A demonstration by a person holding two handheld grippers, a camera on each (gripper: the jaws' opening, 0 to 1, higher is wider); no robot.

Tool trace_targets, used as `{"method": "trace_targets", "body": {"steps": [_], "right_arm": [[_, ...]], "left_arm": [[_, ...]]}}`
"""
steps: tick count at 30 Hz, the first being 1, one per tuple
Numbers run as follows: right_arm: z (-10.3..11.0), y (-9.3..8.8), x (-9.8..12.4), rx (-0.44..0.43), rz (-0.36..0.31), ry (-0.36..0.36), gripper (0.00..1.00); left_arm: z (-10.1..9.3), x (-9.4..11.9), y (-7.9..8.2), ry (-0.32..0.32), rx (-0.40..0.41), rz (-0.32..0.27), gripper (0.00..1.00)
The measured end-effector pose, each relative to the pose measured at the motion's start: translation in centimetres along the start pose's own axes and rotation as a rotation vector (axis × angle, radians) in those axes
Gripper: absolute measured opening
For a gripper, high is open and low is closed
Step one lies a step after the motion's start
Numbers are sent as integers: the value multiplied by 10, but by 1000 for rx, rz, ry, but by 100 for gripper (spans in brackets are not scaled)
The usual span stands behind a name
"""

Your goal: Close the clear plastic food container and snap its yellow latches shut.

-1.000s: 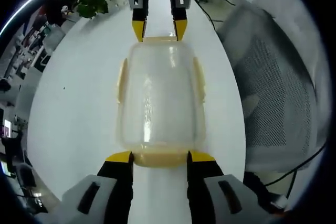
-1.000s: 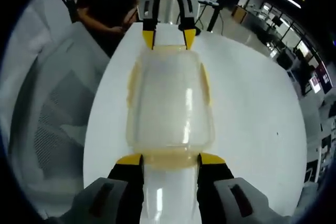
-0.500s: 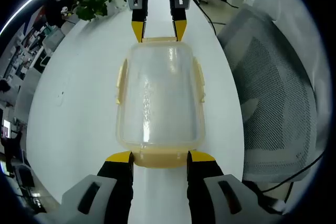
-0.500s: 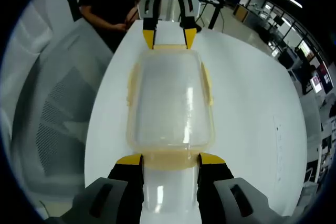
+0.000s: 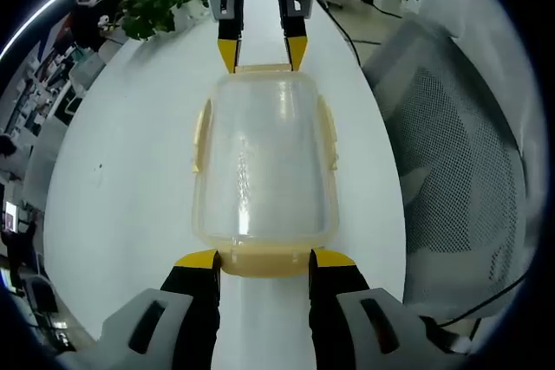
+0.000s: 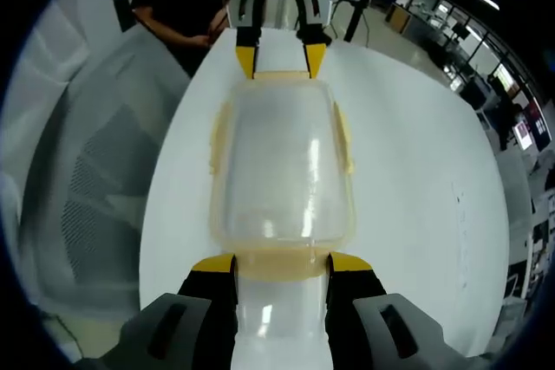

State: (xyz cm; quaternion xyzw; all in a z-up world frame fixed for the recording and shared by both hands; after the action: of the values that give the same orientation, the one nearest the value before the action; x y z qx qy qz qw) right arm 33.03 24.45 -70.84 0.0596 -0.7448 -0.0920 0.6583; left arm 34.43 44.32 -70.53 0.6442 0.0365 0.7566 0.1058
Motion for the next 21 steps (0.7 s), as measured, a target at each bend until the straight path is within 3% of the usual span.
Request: {"method": "trace_targets", "body": {"steps": [21], "right_arm": [[-1,-35,4,-2,4,13,38]], "left_arm": [[2,-11,34,-10,4,-10,39]]}}
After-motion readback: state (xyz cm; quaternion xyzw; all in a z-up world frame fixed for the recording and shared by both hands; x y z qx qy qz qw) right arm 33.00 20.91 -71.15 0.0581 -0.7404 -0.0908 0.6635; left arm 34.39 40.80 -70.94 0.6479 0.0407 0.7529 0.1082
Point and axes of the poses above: the point that each gripper's makers call its tool centre point, and the gripper's own axes: x roughly backward along the fingers, z roughly to its left, y roughly out of its top, the point moved 5 cm from there along x, roughly backward along the fingers, and after that the axes turned 12 degrees about z, right-handed, at the moved point
